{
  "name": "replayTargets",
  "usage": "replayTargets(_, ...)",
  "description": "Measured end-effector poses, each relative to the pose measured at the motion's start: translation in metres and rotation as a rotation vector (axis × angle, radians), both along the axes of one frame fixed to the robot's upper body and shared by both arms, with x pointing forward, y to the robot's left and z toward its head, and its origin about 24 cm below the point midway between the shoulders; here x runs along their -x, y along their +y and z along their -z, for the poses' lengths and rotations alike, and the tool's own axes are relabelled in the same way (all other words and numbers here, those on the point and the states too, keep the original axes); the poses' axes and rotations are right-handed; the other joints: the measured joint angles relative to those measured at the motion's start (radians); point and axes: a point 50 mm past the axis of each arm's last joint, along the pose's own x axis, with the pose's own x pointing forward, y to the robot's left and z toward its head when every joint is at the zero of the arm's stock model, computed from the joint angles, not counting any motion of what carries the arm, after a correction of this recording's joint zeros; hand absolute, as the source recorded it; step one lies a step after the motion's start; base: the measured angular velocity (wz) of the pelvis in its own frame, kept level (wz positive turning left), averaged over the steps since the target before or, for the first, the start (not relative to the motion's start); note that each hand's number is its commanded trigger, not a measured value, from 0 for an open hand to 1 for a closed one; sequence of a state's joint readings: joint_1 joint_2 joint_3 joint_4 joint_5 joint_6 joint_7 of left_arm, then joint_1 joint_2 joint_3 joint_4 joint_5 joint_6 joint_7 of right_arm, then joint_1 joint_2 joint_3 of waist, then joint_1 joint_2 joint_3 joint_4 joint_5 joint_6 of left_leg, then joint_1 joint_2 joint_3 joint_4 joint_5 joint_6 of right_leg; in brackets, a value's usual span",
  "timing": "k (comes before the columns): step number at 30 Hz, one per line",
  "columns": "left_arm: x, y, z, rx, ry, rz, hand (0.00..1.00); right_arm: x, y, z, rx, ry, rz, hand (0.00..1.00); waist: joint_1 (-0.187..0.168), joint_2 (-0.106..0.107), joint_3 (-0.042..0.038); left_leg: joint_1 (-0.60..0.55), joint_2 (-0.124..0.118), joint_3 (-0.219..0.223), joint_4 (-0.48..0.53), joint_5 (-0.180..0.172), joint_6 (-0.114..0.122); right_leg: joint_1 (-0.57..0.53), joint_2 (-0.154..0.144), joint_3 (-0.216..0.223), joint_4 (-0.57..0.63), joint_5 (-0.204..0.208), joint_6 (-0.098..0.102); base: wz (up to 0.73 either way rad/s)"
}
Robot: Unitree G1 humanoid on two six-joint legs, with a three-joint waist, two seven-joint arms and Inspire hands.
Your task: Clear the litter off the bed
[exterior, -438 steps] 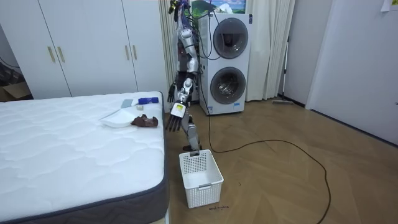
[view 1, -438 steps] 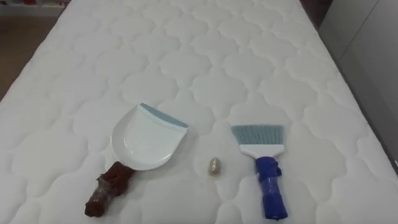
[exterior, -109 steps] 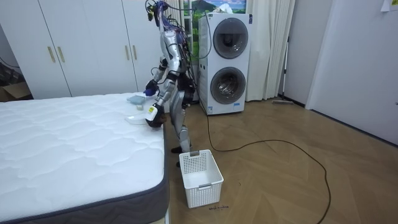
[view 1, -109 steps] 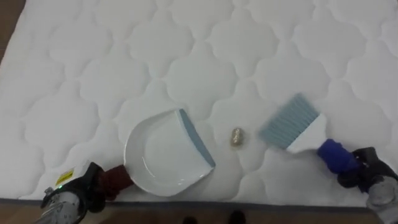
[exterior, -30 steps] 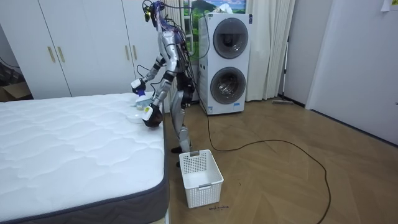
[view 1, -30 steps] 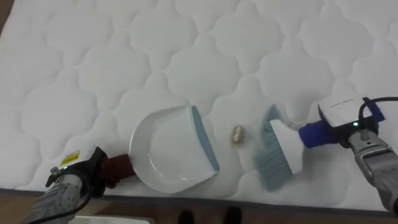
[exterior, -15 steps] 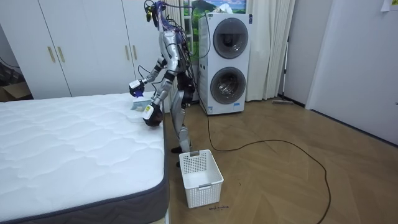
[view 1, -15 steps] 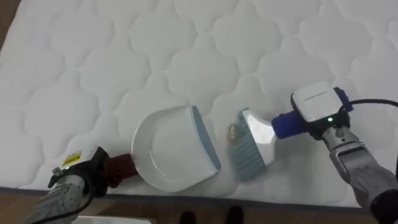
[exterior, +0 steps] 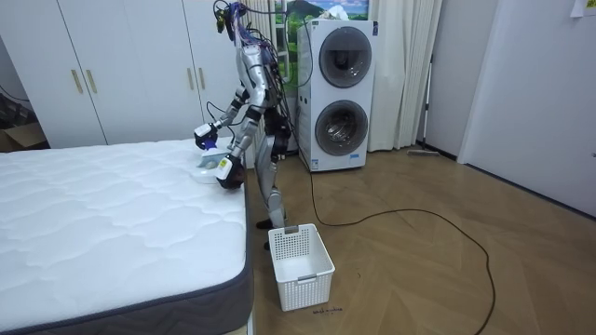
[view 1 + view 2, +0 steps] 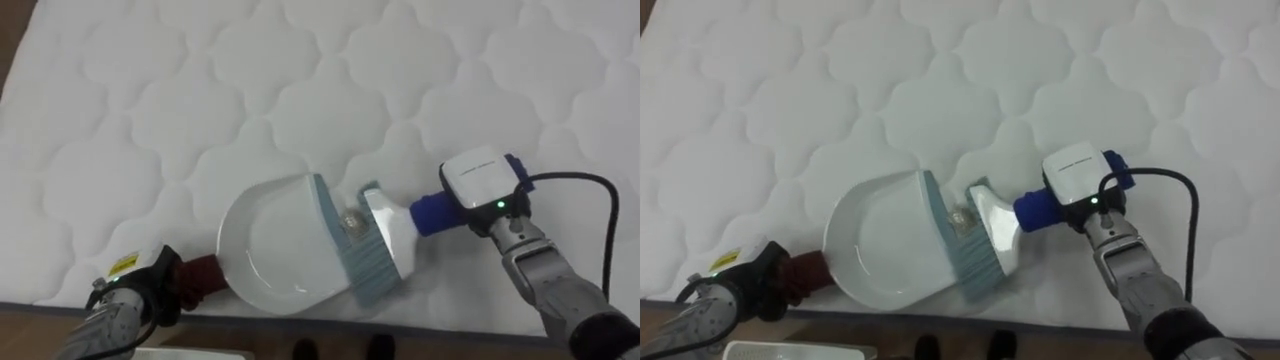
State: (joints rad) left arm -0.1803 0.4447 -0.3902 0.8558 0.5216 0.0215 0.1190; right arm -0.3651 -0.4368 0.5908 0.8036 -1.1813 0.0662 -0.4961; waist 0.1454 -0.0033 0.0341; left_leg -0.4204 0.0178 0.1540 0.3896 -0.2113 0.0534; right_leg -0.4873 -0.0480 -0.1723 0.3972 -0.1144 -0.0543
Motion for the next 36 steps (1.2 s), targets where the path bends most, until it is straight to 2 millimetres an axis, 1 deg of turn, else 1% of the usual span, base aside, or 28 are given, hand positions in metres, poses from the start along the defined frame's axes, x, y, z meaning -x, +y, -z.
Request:
replayTargets(5,0.001,-0.001,0.001,0.005,0.004,0.001,1.00,0.000,0.001,0.001,0.002,0.016,0.000,1.00,0.002,0.005,0.0009,-0.001,0.001,-0.001,-0.001,0.000,0.000,0.000,0.000,-0.002,0.000,0.000,0.000,0.00)
replayTargets(7,0.001,-0.001,0.001,0.007,0.002,0.002,1.00,0.000,0.004,-0.001,-0.002,0.012,-0.007,1.00,0.001,0.010,0.0015,-0.002,0.001,-0.001,0.000,0.000,0.000,-0.003,0.000,-0.001,0.000,0.000,0.000,0.00)
replayTargets(10,0.001,-0.002,0.001,0.009,-0.001,0.004,1.00,-0.001,0.007,-0.002,-0.008,0.011,-0.016,1.00,0.002,0.014,0.0007,-0.002,0.001,0.000,0.001,0.000,0.000,-0.004,0.001,-0.001,0.000,0.000,0.000,0.00)
replayTargets(20,0.002,-0.001,0.002,0.007,0.002,0.002,1.00,-0.001,0.010,-0.003,-0.007,0.025,-0.026,1.00,0.002,0.017,0.0003,0.003,0.001,0.004,0.001,0.000,0.000,-0.002,0.001,0.000,-0.002,0.000,0.000,0.00)
replayTargets(23,0.004,-0.001,0.003,0.005,0.007,0.000,1.00,-0.001,0.012,-0.002,-0.039,0.034,-0.018,1.00,0.000,0.023,0.0005,0.009,0.001,0.008,-0.005,0.000,0.000,0.001,0.000,0.000,-0.002,0.000,0.000,-0.04)
replayTargets(25,0.005,-0.003,0.005,0.007,-0.002,-0.004,1.00,-0.001,0.012,-0.002,-0.055,0.040,-0.010,1.00,0.000,0.032,0.0018,0.009,0.001,0.009,-0.010,0.000,0.000,0.000,0.000,0.000,-0.002,0.000,0.000,0.00)
replayTargets(28,0.006,-0.005,0.007,0.012,-0.006,-0.008,1.00,0.000,0.012,-0.001,-0.078,0.046,-0.004,1.00,0.000,0.040,0.0014,0.009,0.001,0.009,-0.011,0.000,0.000,-0.002,0.000,-0.001,-0.002,0.000,0.000,0.00)
replayTargets(36,0.007,-0.006,0.008,0.021,-0.013,-0.005,1.00,0.009,0.012,0.008,-0.168,0.098,0.038,1.00,0.003,0.043,0.0024,0.007,0.000,0.009,-0.011,0.001,-0.001,-0.004,-0.003,-0.011,-0.002,0.000,0.000,0.00)
